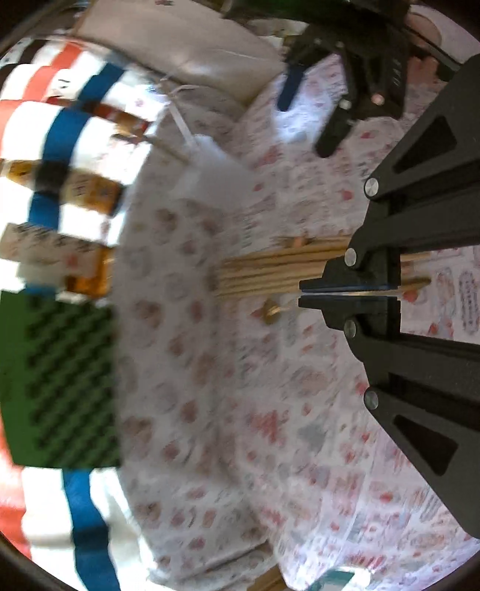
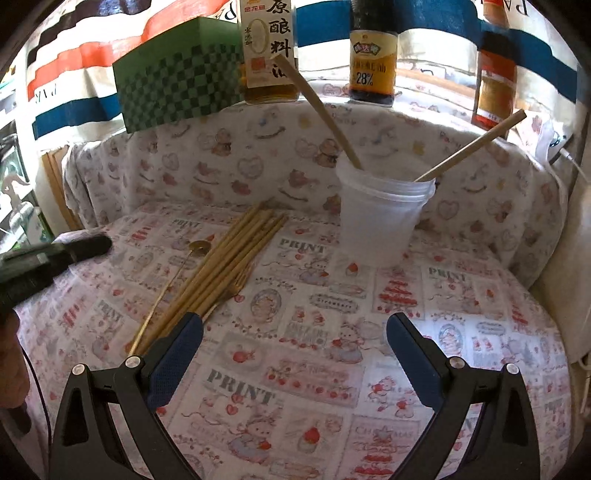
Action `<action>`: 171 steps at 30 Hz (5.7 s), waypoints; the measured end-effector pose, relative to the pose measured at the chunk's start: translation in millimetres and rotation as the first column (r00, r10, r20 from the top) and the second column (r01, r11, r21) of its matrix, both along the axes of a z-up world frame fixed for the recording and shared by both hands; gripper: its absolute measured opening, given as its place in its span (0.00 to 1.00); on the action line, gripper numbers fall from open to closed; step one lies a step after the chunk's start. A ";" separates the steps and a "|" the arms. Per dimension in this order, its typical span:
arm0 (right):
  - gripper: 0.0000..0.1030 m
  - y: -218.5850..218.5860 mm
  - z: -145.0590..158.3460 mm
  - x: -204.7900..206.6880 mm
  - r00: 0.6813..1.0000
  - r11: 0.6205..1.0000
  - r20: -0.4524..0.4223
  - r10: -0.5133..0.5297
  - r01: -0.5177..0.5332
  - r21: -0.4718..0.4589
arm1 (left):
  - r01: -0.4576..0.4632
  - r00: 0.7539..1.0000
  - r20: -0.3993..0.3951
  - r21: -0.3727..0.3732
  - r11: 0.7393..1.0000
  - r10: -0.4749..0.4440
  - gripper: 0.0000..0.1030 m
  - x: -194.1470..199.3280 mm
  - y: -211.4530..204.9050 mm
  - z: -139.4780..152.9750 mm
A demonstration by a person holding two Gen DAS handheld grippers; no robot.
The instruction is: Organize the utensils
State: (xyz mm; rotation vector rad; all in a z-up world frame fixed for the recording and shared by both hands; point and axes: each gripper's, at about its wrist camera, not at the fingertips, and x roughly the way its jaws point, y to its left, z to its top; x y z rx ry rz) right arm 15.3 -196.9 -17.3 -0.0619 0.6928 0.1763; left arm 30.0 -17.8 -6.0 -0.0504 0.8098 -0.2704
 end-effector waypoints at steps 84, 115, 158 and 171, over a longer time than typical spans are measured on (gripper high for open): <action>0.88 6.9 -3.5 1.0 0.996 0.997 -0.065 0.054 -0.050 0.056 | -0.069 0.954 0.280 -0.138 0.988 0.106 0.03 -56.6 19.0 51.8; 0.06 60.8 -35.2 -8.2 0.965 0.979 -0.177 0.195 -0.203 -0.027 | -0.190 0.871 0.399 -0.265 0.945 0.287 0.03 -74.0 63.3 69.6; 0.11 56.6 -39.7 -8.1 0.963 0.984 -0.212 0.166 -0.175 -0.023 | -0.128 0.864 0.448 -0.245 0.961 0.229 0.03 -82.2 45.0 68.8; 0.08 -16.4 39.9 -41.6 0.979 0.984 0.189 -0.074 0.041 0.173 | -0.098 0.856 0.476 -0.234 0.967 0.202 0.03 -86.9 38.0 71.7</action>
